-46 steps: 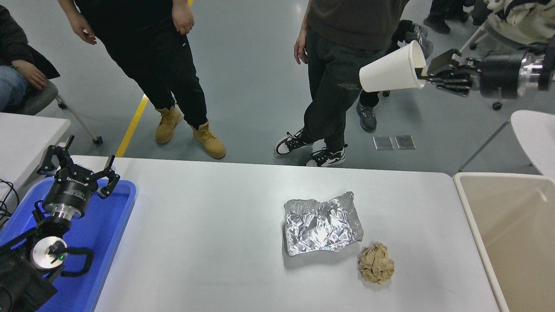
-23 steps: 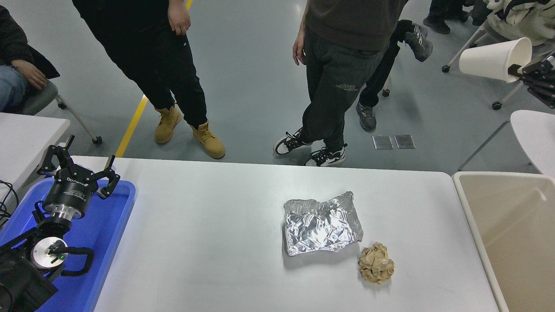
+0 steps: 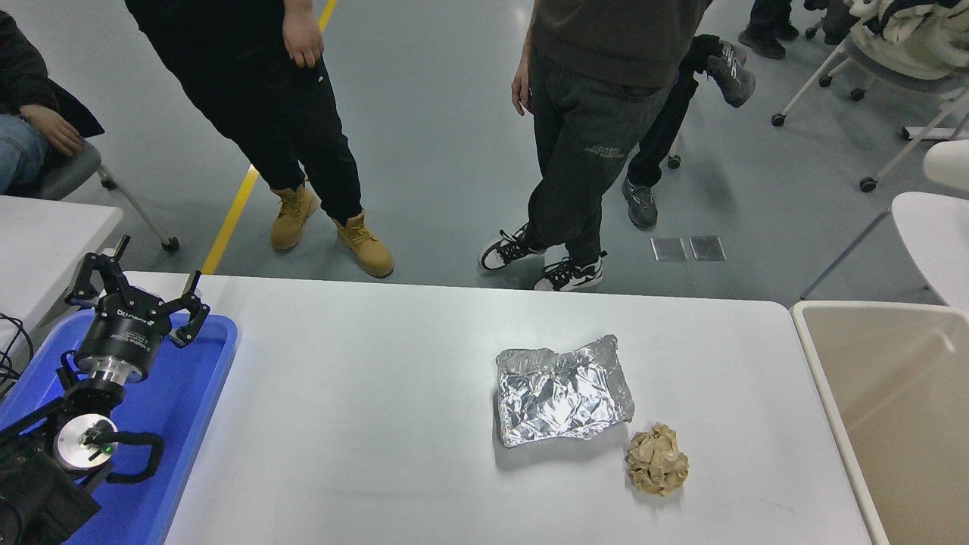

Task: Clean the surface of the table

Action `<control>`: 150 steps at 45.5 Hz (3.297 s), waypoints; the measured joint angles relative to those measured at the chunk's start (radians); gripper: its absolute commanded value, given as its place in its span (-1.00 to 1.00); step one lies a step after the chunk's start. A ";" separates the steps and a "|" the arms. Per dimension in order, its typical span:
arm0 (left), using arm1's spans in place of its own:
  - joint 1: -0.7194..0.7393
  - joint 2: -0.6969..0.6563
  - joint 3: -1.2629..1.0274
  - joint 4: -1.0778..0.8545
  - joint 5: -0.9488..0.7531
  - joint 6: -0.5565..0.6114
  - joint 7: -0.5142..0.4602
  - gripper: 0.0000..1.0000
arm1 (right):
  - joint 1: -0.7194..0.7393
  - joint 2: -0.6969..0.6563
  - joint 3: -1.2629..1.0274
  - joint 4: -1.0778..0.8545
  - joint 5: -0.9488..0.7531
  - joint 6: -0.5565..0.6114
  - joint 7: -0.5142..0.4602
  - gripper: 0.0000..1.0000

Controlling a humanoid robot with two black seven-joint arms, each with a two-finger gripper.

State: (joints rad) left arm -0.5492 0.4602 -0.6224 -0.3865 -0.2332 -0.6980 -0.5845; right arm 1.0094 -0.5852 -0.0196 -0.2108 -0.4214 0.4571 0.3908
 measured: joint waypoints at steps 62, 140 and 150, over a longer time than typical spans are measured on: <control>0.000 0.000 0.000 0.000 0.000 0.000 0.000 1.00 | -0.241 0.075 0.102 -0.025 0.117 -0.255 -0.261 -1.00; 0.000 0.000 0.000 0.000 0.000 0.000 0.000 1.00 | -0.426 0.301 0.147 -0.019 0.161 -0.372 -0.285 -1.00; 0.000 0.000 0.000 0.000 0.000 0.000 0.000 1.00 | -0.426 0.301 0.146 -0.019 0.161 -0.380 -0.285 -0.74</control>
State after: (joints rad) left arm -0.5492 0.4602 -0.6225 -0.3866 -0.2332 -0.6980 -0.5845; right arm 0.5831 -0.2838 0.1263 -0.2299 -0.2608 0.0770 0.1058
